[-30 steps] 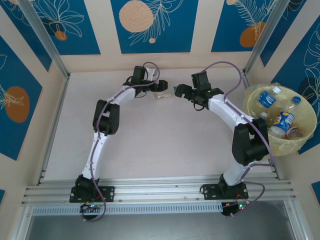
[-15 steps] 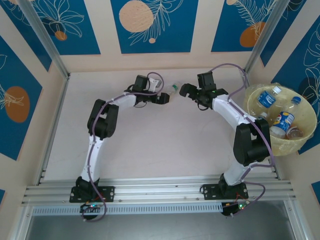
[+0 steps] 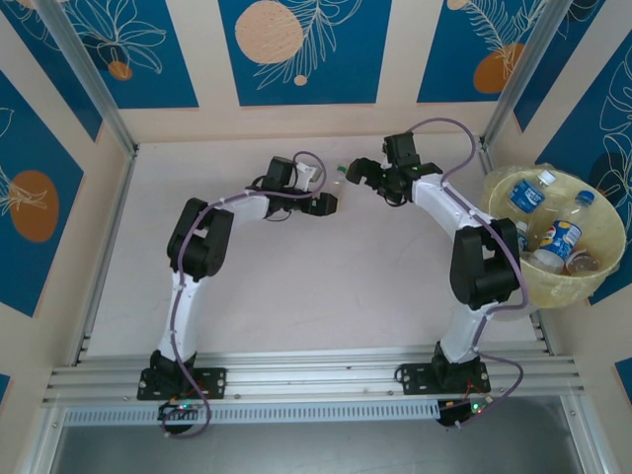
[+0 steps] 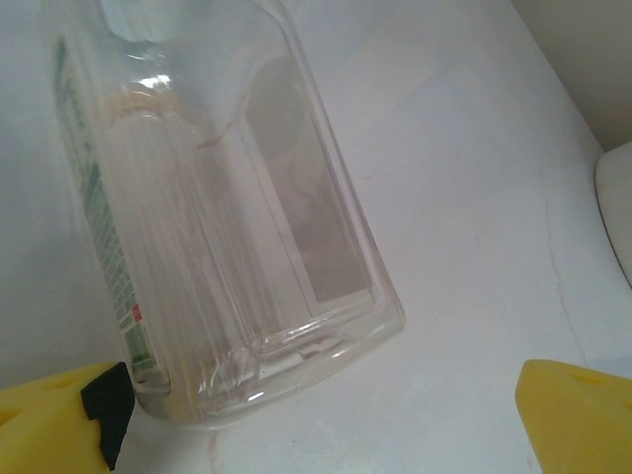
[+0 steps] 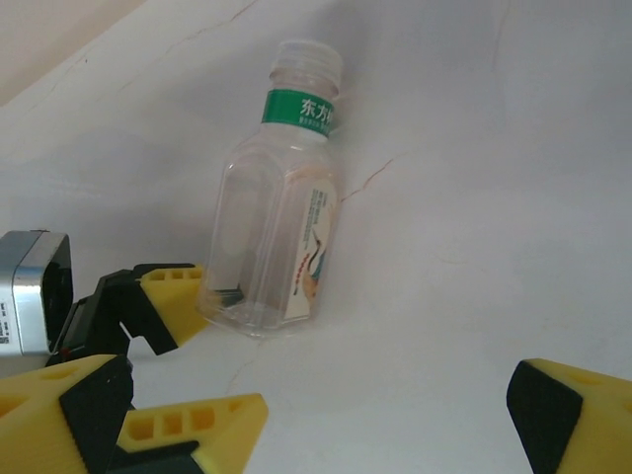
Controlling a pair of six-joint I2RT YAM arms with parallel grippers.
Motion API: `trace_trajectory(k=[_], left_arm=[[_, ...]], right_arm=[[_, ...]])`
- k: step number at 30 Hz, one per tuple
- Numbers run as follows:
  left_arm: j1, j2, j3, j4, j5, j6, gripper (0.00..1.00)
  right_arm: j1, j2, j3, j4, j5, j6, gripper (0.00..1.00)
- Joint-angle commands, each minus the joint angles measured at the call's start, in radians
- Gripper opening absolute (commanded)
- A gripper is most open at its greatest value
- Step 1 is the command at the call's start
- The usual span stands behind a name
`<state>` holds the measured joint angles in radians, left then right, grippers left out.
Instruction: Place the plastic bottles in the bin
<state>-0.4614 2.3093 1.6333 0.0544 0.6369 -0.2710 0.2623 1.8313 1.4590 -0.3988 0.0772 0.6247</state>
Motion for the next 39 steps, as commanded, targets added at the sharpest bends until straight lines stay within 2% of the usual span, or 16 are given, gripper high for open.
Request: trace_trajectory(k=[1,7,11,16,22,27,35,39], left_arm=[[-0.027,-0.008,0.016,0.025,0.043,-0.008,1.00],[-0.027,-0.062,-0.033,0.043,0.011,-0.024,1.00],[-0.012,-0.184,-0.171,0.118,-0.048,-0.090,1.00],[0.038,-0.387,-0.438,0.292,-0.175,-0.244,1.00],[0.092,-0.561,-0.672,0.298,-0.389,-0.361,1.00],[0.128,-0.635,-0.782,0.315,-0.464,-0.395,1.00],[0.151,-0.626,-0.790,0.312,-0.454,-0.417,1.00],[0.157,-0.611,-0.785,0.314,-0.442,-0.430,1.00]], right_arm=[[0.014,0.031,0.058,-0.038,-0.026,-0.022,1.00],[0.023,0.114,0.153,-0.085,-0.055,-0.112,1.00],[0.052,0.190,0.250,-0.156,-0.006,-0.174,1.00],[0.085,0.313,0.409,-0.259,0.060,-0.241,0.99],[0.114,0.499,0.659,-0.441,0.197,-0.247,1.00],[0.130,0.657,0.871,-0.570,0.197,-0.217,1.00],[0.154,0.780,1.029,-0.638,0.298,-0.183,0.86],[0.155,0.770,1.023,-0.635,0.320,-0.213,0.62]])
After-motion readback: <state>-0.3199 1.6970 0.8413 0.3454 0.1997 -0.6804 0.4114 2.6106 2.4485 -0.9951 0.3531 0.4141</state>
